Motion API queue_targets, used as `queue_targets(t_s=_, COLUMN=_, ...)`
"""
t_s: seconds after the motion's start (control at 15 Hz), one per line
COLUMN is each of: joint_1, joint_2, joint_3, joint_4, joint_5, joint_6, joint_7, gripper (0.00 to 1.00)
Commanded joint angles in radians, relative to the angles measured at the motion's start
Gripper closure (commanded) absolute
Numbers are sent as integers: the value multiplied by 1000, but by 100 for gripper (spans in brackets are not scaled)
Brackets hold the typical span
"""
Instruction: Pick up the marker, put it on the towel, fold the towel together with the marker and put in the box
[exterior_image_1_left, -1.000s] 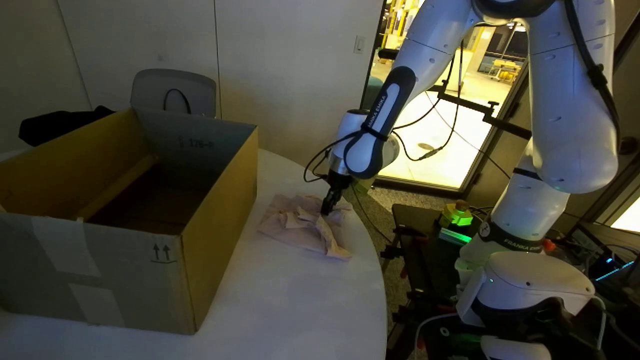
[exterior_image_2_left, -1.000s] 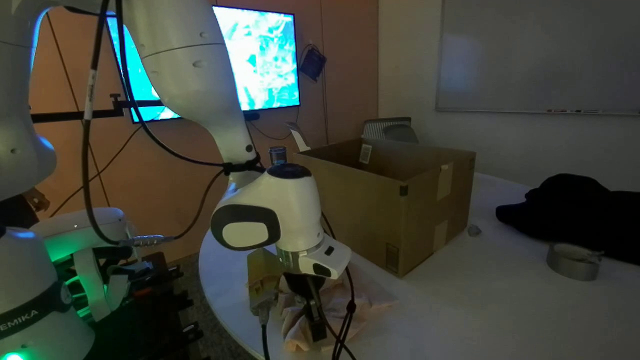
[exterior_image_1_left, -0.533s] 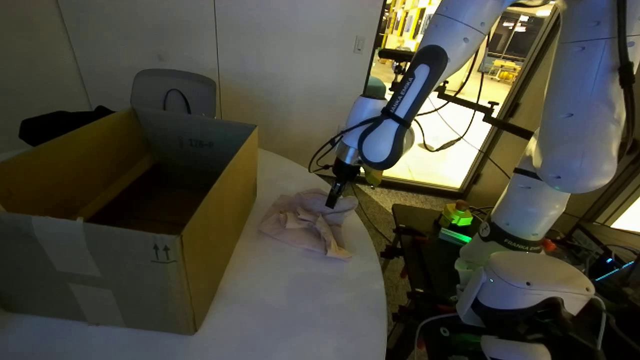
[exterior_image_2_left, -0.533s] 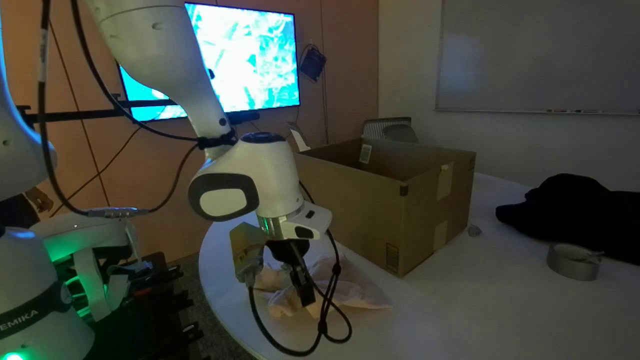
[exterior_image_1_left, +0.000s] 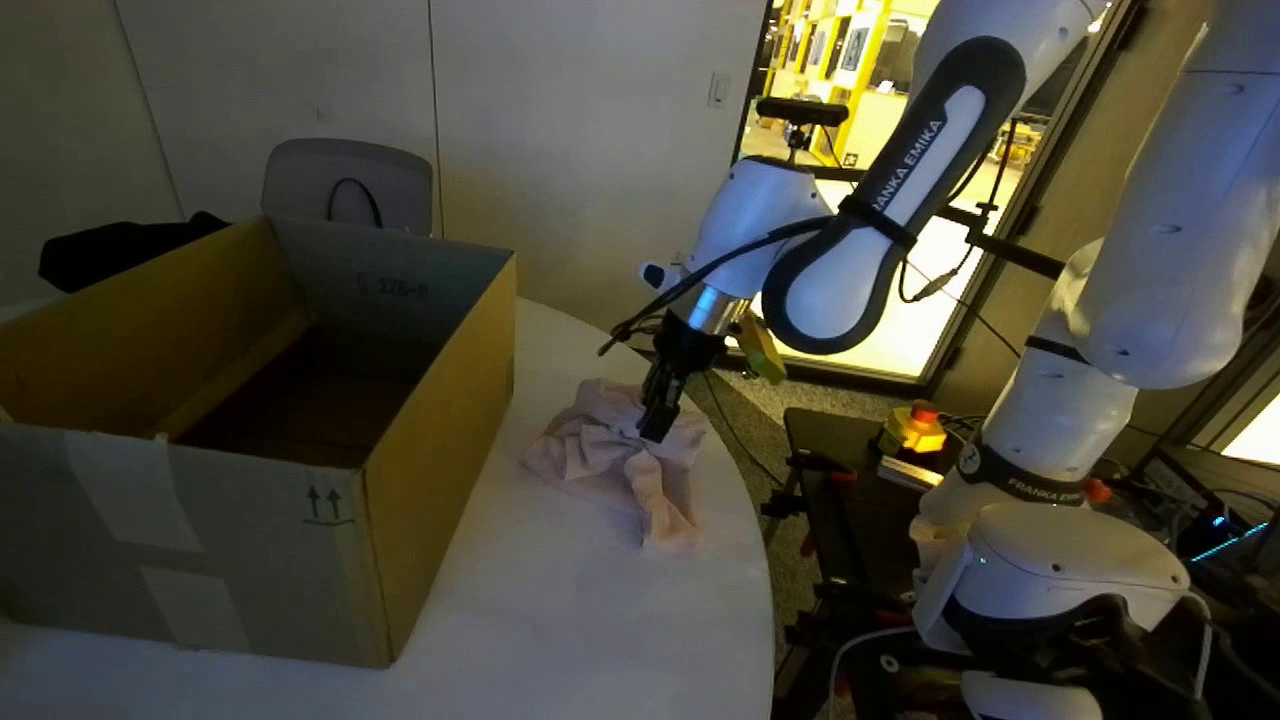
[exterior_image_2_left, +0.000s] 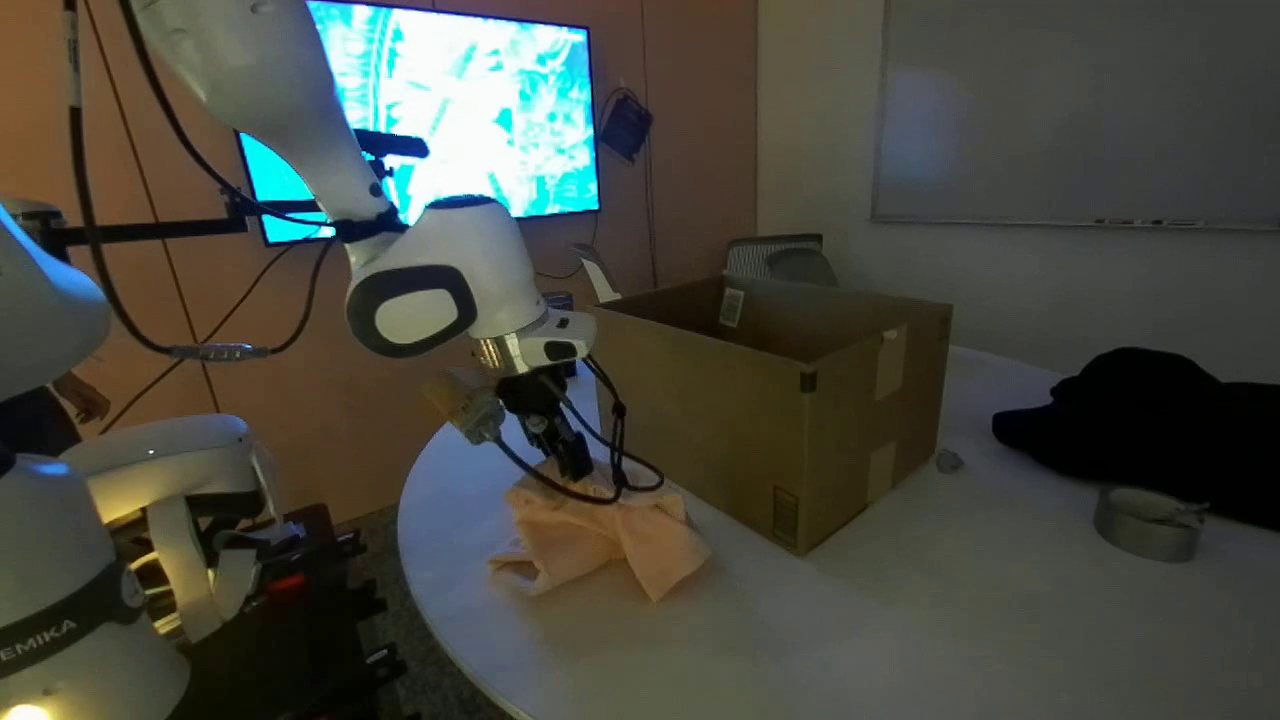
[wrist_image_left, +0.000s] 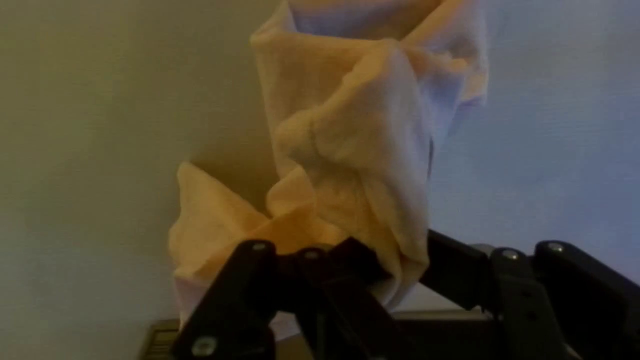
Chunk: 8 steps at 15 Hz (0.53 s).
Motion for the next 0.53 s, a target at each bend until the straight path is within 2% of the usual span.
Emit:
queue_targets(t_s=0.0, joint_1=94, joint_2=-10, joint_3=36, joint_4=-1, joint_5=-84, joint_6=-29, joint_7=91, gripper=97)
queue_targets(t_s=0.07, joint_1=246, joint_2=-9, joint_3=-91, joint_4=3, joint_5=-101, joint_6=-55, joint_7=111, gripper=97)
queue_targets(t_s=0.13, joint_1=174, joint_2=13, joint_3=-21, joint_4=4, joint_5=-219, joint_6=-68, joint_7=204, gripper=97)
queue_targets(t_s=0.2, joint_1=215, joint_2=30, joint_3=-49, joint_4=19, joint_5=-270, joint_6=-97, joint_7=243, gripper=97)
queue_targets(t_s=0.4, joint_1=265, joint_2=73, joint_3=-88, joint_4=52, joint_5=-452, joint_6=-165, joint_7=403, gripper=94)
queue_targets(t_s=0.47, joint_1=274, joint_2=92, joint_3=-93, joint_4=63, joint_5=-481, joint_6=-174, joint_7=431, gripper=69)
